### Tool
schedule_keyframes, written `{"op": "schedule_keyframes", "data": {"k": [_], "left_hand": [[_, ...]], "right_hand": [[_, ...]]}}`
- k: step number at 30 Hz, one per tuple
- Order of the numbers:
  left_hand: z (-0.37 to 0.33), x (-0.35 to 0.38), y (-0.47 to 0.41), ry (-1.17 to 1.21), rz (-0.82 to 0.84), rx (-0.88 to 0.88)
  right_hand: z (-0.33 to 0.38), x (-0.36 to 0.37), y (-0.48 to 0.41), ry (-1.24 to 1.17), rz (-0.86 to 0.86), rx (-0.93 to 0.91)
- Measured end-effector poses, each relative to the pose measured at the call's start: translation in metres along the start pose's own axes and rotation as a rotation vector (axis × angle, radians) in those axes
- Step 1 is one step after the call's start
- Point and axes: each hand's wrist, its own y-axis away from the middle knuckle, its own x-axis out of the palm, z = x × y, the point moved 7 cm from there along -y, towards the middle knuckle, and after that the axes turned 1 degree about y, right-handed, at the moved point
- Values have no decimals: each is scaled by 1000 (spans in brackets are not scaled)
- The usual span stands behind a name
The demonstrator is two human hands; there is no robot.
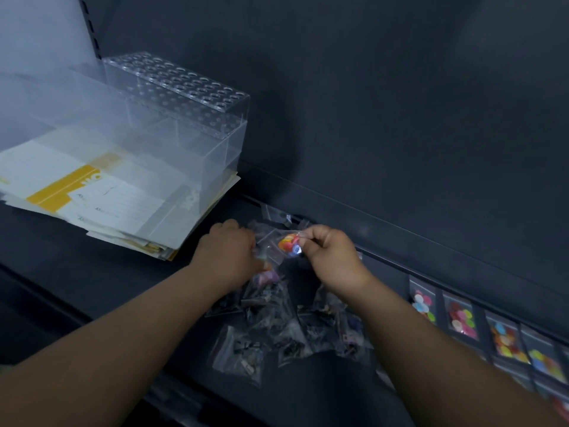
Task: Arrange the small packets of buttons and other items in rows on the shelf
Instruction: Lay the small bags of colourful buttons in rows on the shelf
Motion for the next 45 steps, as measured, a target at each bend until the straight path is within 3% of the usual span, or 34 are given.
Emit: {"op": "schedule_keyframes", "data": {"k": [2,6,9,14,18,26,33,39,45], "left_hand": [[-2,2,0,55,5,-13],[-3,-10,6,66,-211,-14],[-6,-6,9,11,-145,-25],[-10,1,8,-3,2,-68],[-10,6,6,117,155,-135],[-3,-1,2,794,7,-225],[-14,-14,2,1016,-75,-234],[-32,-5,14,1246,7,-347],[-53,4,29,1325,86,-397]], "right_hand": [[-6,-2,5,-177,14,104],[-18,-3,16,-427,52,319],[-21,-5,20,-490,50,378],[-26,-3,24,-364,40,353],[-26,-4,25,-392,42,330],[-26,-13,26,-489,21,342],[-21,-21,28,-568,47,299],[-15,-26,35,-542,120,214],[-12,-35,48,-437,101,112]]}}
